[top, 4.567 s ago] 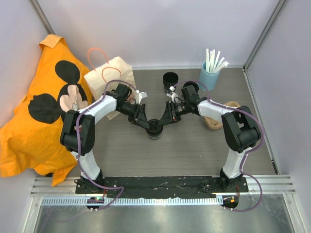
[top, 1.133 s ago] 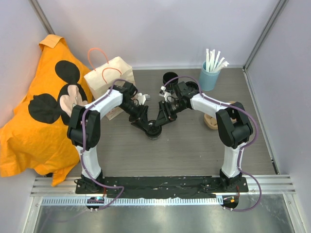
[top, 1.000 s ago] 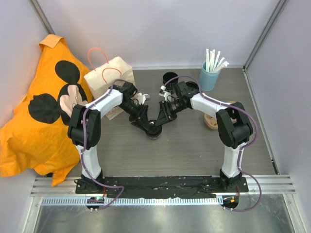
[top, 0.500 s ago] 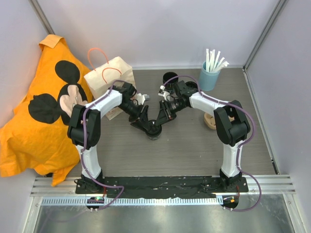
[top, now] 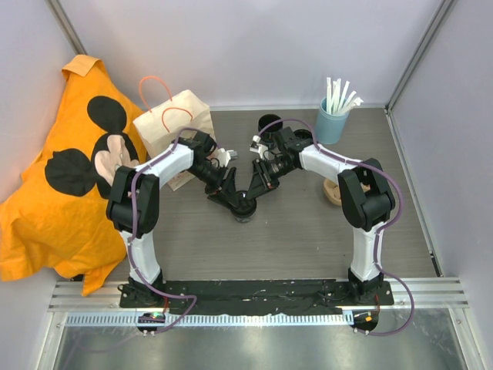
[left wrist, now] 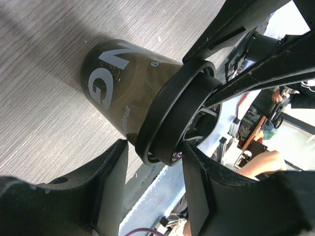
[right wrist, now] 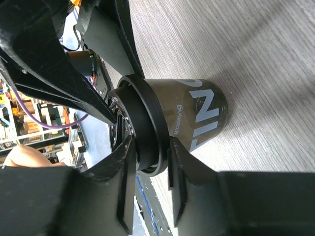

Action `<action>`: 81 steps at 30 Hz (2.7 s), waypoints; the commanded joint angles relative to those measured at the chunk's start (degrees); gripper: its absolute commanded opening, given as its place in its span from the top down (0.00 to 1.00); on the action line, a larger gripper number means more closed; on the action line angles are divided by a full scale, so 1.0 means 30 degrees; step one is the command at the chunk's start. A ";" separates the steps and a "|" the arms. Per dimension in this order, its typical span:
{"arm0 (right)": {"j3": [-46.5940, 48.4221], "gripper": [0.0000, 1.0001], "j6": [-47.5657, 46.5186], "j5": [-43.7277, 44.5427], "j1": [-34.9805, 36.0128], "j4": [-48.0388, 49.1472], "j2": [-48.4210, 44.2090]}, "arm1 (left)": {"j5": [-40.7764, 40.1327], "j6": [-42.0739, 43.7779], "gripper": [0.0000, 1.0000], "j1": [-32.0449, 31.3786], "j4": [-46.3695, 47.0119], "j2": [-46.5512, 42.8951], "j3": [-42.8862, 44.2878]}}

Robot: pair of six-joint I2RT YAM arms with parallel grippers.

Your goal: Pack the takeout coffee

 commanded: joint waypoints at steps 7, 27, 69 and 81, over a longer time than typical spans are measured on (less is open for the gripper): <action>0.0133 0.55 -0.0536 0.1107 0.0910 -0.1102 0.0257 | -0.5223 0.1158 0.50 -0.0261 0.3636 0.0894 -0.0916; 0.1276 0.38 -0.0536 0.1282 0.0851 -0.1658 -0.0329 | -0.4783 0.1217 0.49 0.0061 0.3695 0.0015 -0.1005; 0.1921 0.31 -0.0390 0.1927 -0.0613 -0.2040 -0.0329 | -0.2205 0.1539 0.46 0.0823 0.3724 -0.1449 -0.1151; 0.0457 0.34 0.0693 -0.0241 -0.0760 -0.0986 -0.0652 | -0.2527 0.1129 0.46 0.0911 0.4163 -0.1362 -0.1356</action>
